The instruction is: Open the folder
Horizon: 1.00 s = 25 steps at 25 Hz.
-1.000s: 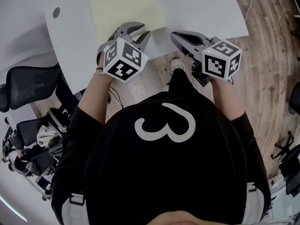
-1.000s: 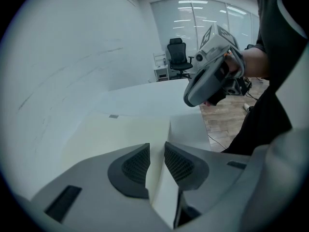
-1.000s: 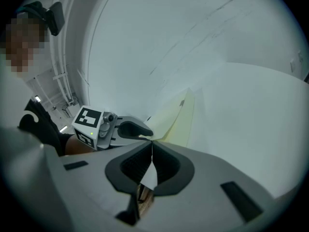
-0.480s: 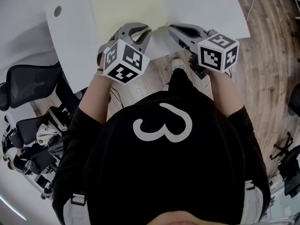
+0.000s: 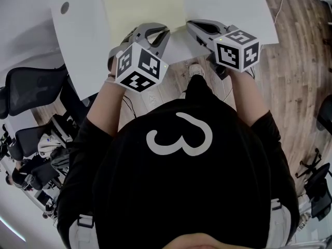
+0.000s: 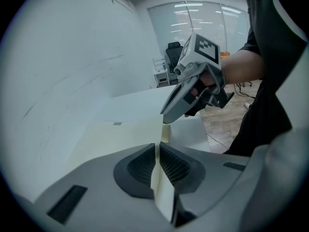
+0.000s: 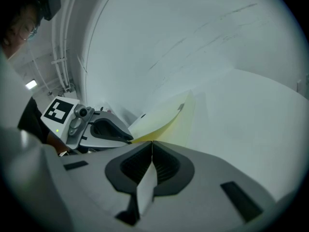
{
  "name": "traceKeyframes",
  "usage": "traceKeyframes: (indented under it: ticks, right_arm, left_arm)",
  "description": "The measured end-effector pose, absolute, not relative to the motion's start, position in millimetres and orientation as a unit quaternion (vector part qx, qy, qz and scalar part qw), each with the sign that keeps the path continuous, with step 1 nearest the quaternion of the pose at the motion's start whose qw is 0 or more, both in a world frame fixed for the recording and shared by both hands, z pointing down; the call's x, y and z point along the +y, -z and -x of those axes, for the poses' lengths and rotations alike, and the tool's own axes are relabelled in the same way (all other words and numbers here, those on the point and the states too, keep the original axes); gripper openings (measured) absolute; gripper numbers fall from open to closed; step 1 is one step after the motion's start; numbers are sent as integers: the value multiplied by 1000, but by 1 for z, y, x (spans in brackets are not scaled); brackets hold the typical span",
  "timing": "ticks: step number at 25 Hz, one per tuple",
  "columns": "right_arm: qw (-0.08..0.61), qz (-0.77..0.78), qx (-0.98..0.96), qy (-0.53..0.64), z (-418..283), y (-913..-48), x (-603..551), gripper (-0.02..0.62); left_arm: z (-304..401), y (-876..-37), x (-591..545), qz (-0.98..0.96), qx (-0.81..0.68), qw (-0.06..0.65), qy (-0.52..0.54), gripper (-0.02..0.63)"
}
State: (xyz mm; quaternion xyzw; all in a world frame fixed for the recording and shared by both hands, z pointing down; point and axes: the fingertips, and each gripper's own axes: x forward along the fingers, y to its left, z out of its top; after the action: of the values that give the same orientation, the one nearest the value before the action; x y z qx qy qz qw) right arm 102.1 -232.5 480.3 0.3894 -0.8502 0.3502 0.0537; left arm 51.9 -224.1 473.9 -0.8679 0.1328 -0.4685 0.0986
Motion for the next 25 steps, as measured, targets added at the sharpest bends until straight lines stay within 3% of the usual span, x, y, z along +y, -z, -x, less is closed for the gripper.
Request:
traceKeyframes:
  ticks: [9,25]
  right_arm:
    - [117,-393,-862,-299,-89,-490,-247,25]
    - [124,-385,-873,-274,-88,-494,-248,23]
  left_arm:
    - [-44,-475,-230,869,138,92,466,37]
    - [-46,-471,-229,869,154,90,463,37]
